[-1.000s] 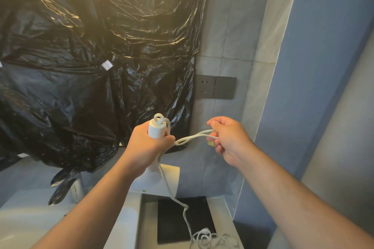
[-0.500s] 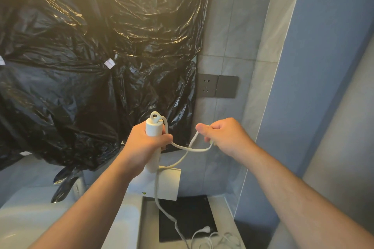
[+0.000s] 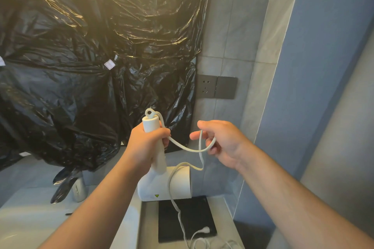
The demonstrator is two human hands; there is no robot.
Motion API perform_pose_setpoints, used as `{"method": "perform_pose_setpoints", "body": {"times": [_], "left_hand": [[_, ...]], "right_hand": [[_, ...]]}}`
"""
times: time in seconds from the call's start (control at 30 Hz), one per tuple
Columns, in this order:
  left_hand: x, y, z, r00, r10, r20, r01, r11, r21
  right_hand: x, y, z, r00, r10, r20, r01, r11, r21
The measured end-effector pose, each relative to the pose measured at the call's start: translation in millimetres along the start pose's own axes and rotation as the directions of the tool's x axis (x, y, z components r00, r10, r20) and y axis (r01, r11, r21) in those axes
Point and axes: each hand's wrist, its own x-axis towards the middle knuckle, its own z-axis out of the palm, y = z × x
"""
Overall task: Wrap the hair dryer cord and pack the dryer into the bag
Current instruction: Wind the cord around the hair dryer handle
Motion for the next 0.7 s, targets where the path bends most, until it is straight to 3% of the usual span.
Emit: {"method": "perform_pose_setpoints", "body": {"times": [0.1,0.17,0.27,0.4,0.53,0.6,0.7], "left_hand": [[1,-1,-1,0.996,-0.057,0.069,0.062,0.996,-0.065],[1,-1,0,0.994,-0.074,0.084,0.080,0.994,-0.073],[1,-1,0,0.996,-0.071,0.060,0.075,0.994,-0.074],[7,0,-8,0.995,-0.096,-0.029,0.090,0.984,-0.152],[9,2,-11,0.990,-0.138,-0.002,0.132,0.949,-0.286],[7,4,-9,0.990,-0.138,0.044,0.144,0.915,-0.376],[6,5,-7,0.986,-0.147,0.079,0.167,0.857,-0.487]], "right_hand": [[0,1,-3,0.999,0.022,0.049,-0.025,0.998,0.049],[1,1,-7,0.998,-0.039,0.052,0.042,0.998,-0.055],[-2,-3,-14,0.985,-0.129,0.118,0.154,0.961,-0.228],[-9,-9,-26,0.949,-0.189,0.251,0.248,0.941,-0.230],[-4,3,-32,0.943,-0.250,0.222,0.333,0.752,-0.569],[-2,9,-31,0.947,-0.262,0.183,0.320,0.799,-0.510],[3,20,-29,0.955,-0.198,0.221,0.248,0.942,-0.225]]}}
